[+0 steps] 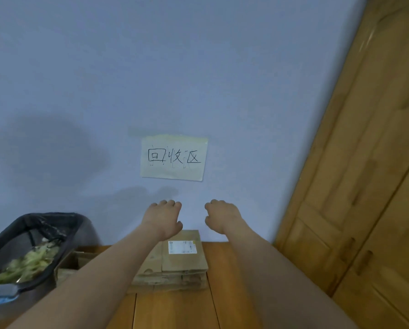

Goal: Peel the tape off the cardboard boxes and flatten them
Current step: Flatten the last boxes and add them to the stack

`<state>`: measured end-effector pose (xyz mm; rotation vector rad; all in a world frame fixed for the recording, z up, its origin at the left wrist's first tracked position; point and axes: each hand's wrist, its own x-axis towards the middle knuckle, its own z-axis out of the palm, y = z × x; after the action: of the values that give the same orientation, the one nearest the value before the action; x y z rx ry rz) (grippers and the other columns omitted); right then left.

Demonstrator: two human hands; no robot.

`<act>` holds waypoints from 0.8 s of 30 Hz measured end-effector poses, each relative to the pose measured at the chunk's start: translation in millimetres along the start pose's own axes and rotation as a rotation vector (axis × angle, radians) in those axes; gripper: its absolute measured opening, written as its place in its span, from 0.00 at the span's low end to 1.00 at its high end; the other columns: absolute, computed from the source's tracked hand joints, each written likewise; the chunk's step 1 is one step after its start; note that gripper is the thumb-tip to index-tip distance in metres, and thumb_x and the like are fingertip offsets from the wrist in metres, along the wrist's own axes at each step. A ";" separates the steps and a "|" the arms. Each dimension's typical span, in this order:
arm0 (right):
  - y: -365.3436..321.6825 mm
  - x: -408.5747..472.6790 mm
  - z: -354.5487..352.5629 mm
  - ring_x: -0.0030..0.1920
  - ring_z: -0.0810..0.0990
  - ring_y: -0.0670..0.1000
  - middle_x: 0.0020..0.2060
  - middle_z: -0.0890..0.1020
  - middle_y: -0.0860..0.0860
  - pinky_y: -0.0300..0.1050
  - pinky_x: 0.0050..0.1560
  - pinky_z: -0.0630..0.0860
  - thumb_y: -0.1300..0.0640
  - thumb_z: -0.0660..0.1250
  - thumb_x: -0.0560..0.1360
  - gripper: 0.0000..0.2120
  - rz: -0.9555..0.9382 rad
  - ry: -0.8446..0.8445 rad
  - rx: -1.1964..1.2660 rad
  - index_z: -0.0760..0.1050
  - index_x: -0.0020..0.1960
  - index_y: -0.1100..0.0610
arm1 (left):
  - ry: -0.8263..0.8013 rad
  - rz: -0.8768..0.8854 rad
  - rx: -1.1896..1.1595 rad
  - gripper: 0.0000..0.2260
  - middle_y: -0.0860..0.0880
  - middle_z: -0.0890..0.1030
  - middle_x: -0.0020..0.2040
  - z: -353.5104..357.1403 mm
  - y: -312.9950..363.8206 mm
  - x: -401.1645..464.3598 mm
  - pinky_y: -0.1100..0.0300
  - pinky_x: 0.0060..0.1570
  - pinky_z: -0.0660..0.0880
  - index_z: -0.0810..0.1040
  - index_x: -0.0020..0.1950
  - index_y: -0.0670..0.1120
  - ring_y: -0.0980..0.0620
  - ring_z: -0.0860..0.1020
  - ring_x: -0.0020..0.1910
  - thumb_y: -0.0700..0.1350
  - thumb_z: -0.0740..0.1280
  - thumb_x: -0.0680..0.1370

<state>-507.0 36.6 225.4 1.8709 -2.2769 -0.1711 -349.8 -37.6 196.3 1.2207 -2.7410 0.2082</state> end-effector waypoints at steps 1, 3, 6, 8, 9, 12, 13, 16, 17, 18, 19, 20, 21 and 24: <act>0.0 -8.7 -8.3 0.58 0.74 0.57 0.59 0.74 0.56 0.46 0.48 0.66 0.59 0.55 0.80 0.14 0.005 0.000 -0.011 0.69 0.63 0.61 | 0.011 0.007 -0.003 0.21 0.47 0.72 0.65 -8.4 1.9 -7.5 0.54 0.58 0.68 0.65 0.70 0.44 0.46 0.71 0.63 0.52 0.58 0.80; -0.9 -25.0 -24.4 0.59 0.74 0.57 0.60 0.73 0.56 0.47 0.49 0.67 0.59 0.55 0.80 0.15 0.013 0.007 -0.030 0.69 0.65 0.60 | 0.037 0.015 -0.015 0.20 0.46 0.72 0.64 -27.4 2.8 -22.6 0.55 0.56 0.68 0.65 0.70 0.44 0.46 0.71 0.62 0.51 0.58 0.80; -3.6 -47.5 -49.5 0.59 0.74 0.57 0.61 0.73 0.56 0.47 0.50 0.69 0.59 0.55 0.80 0.16 0.020 0.034 -0.042 0.68 0.66 0.60 | 0.075 0.006 -0.003 0.21 0.45 0.72 0.64 -60.1 -0.8 -44.1 0.54 0.54 0.69 0.65 0.70 0.43 0.45 0.71 0.62 0.51 0.58 0.80; -6.3 -61.9 -65.5 0.60 0.73 0.57 0.62 0.73 0.56 0.48 0.52 0.71 0.58 0.55 0.80 0.17 0.020 0.061 -0.035 0.68 0.67 0.59 | 0.096 -0.025 0.000 0.20 0.45 0.72 0.64 -80.8 -3.5 -59.4 0.53 0.55 0.70 0.65 0.69 0.43 0.45 0.71 0.63 0.51 0.58 0.80; -8.0 -69.2 -72.8 0.61 0.73 0.57 0.63 0.73 0.55 0.49 0.54 0.71 0.58 0.55 0.80 0.18 0.019 0.076 -0.028 0.67 0.68 0.59 | 0.106 -0.040 -0.003 0.20 0.45 0.72 0.64 -90.4 -4.0 -67.3 0.52 0.56 0.70 0.65 0.69 0.43 0.45 0.71 0.63 0.51 0.58 0.80; -13.8 -93.5 -90.1 0.62 0.73 0.56 0.64 0.72 0.55 0.50 0.56 0.72 0.58 0.55 0.80 0.18 0.014 0.114 -0.013 0.67 0.70 0.58 | 0.130 -0.067 -0.006 0.20 0.45 0.72 0.63 -112.4 -1.1 -92.5 0.52 0.54 0.71 0.66 0.68 0.43 0.44 0.71 0.62 0.51 0.59 0.80; -16.0 -102.2 -94.4 0.62 0.73 0.56 0.64 0.72 0.54 0.50 0.56 0.72 0.57 0.55 0.80 0.18 0.013 0.122 -0.006 0.67 0.70 0.58 | 0.134 -0.072 -0.014 0.20 0.45 0.72 0.63 -117.5 1.1 -101.5 0.52 0.53 0.71 0.66 0.68 0.43 0.44 0.71 0.62 0.51 0.59 0.80; -22.8 -127.7 -99.4 0.62 0.73 0.56 0.64 0.72 0.54 0.49 0.56 0.72 0.57 0.55 0.80 0.18 0.017 0.126 0.023 0.67 0.69 0.58 | 0.128 -0.084 -0.062 0.21 0.45 0.72 0.65 -125.4 8.2 -128.0 0.51 0.54 0.71 0.65 0.70 0.43 0.45 0.71 0.64 0.51 0.59 0.80; -25.3 -136.3 -99.1 0.62 0.73 0.56 0.64 0.73 0.54 0.49 0.55 0.72 0.57 0.55 0.80 0.18 0.018 0.124 0.031 0.67 0.69 0.58 | 0.116 -0.084 -0.071 0.21 0.45 0.71 0.66 -126.4 10.6 -137.4 0.51 0.55 0.71 0.64 0.71 0.43 0.45 0.70 0.64 0.51 0.59 0.80; -28.1 -144.3 -98.0 0.61 0.74 0.56 0.64 0.73 0.54 0.49 0.55 0.72 0.57 0.55 0.80 0.18 0.019 0.121 0.039 0.67 0.69 0.58 | 0.101 -0.084 -0.074 0.22 0.45 0.71 0.67 -126.6 12.0 -146.2 0.50 0.56 0.71 0.64 0.72 0.44 0.45 0.70 0.65 0.51 0.59 0.80; -31.2 -151.6 -96.2 0.61 0.74 0.56 0.64 0.73 0.54 0.49 0.54 0.72 0.57 0.55 0.80 0.18 0.019 0.119 0.047 0.67 0.69 0.58 | 0.086 -0.085 -0.073 0.22 0.46 0.70 0.67 -126.2 12.1 -154.9 0.50 0.56 0.71 0.64 0.72 0.44 0.45 0.70 0.65 0.51 0.59 0.80; -35.0 -158.8 -93.9 0.61 0.74 0.56 0.64 0.73 0.54 0.48 0.54 0.71 0.57 0.55 0.80 0.18 0.018 0.116 0.053 0.67 0.69 0.59 | 0.070 -0.088 -0.070 0.22 0.46 0.70 0.68 -125.5 11.1 -164.1 0.50 0.57 0.72 0.63 0.72 0.44 0.45 0.70 0.65 0.51 0.59 0.80; -39.3 -165.6 -91.4 0.61 0.74 0.56 0.64 0.73 0.54 0.48 0.54 0.71 0.57 0.55 0.80 0.18 0.014 0.113 0.057 0.67 0.69 0.59 | 0.058 -0.092 -0.066 0.22 0.46 0.70 0.68 -124.9 8.9 -173.2 0.50 0.57 0.72 0.63 0.72 0.44 0.45 0.70 0.65 0.51 0.59 0.80; -53.5 -180.8 -84.0 0.61 0.74 0.56 0.64 0.73 0.55 0.48 0.54 0.71 0.57 0.55 0.80 0.18 -0.012 0.087 0.068 0.67 0.69 0.59 | 0.036 -0.122 -0.076 0.22 0.46 0.71 0.67 -123.6 -2.7 -195.3 0.52 0.55 0.72 0.64 0.71 0.44 0.45 0.71 0.64 0.51 0.59 0.80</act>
<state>-403.8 205.8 283.0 1.8862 -2.2403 -0.0143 -210.2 124.8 283.1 1.3448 -2.6072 0.1114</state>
